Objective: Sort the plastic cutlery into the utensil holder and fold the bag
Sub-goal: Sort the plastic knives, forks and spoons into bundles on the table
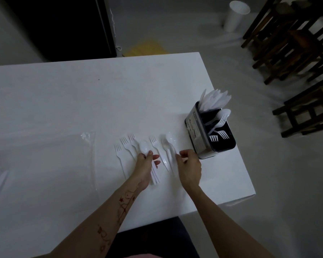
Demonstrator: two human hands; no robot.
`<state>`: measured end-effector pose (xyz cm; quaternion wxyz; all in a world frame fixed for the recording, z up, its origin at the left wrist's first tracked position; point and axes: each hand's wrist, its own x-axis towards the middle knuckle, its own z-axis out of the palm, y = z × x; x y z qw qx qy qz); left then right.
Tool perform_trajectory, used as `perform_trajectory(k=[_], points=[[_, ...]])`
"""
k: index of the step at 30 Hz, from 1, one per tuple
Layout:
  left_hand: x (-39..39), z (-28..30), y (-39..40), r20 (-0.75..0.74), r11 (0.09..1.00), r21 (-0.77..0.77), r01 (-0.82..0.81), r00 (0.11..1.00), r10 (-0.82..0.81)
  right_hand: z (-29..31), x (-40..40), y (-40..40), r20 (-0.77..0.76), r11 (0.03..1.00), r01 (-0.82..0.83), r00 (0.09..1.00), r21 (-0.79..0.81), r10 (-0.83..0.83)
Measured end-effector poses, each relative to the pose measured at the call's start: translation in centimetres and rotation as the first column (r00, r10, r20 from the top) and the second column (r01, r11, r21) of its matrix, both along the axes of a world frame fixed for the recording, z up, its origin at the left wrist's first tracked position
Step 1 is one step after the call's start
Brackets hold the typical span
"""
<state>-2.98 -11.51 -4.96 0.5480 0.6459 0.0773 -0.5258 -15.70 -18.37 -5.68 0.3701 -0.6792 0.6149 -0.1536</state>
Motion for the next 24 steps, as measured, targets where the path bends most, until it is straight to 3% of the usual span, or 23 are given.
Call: perform_trajectory(k=[3,5,8,11,15,18,21,23,24], points=[[0.2,0.1,0.0,-0.108,0.996,-0.092,-0.008,0.994,-0.002,0.3,0.0,0.7,0.105,0.942,-0.333,0.936,-0.041,0.336],[0.2,0.3,-0.2,-0.094,0.995,-0.102,-0.005,0.996,-0.005,0.3,0.1,0.8,0.136,0.900,-0.436,0.893,0.024,0.429],[0.1,0.5,-0.6,0.003,0.999,-0.041,-0.036,0.999,0.036,0.4,0.0,0.5,0.136,0.978,-0.203,0.971,0.043,0.196],[0.2,0.4,-0.7,0.056,0.999,0.012,-0.037,0.998,0.036,0.4,-0.3,-0.2,-0.081,0.997,0.046,0.996,0.064,-0.041],[0.0,0.0,-0.6,0.073,0.999,0.034,-0.027,0.997,0.024,-0.4,-0.2,-0.6,-0.218,0.996,-0.015,0.975,0.085,0.033],[-0.1,-0.2,-0.5,0.039,1.000,0.009,-0.015,0.999,0.015,0.0,0.1,-0.4,-0.008,1.000,0.009,1.000,0.022,-0.009],[0.2,-0.2,-0.6,-0.054,0.996,-0.073,-0.042,0.998,0.038,0.7,0.4,0.0,0.275,0.969,-0.233,0.940,0.085,0.202],[0.3,0.0,-0.6,-0.048,0.992,-0.122,-0.039,0.998,0.034,0.7,0.5,0.2,0.301,0.927,-0.350,0.906,0.136,0.298],[0.4,0.0,-0.7,-0.007,0.992,-0.127,-0.021,1.000,0.021,0.5,0.6,0.2,0.282,0.934,-0.328,0.918,0.141,0.279]])
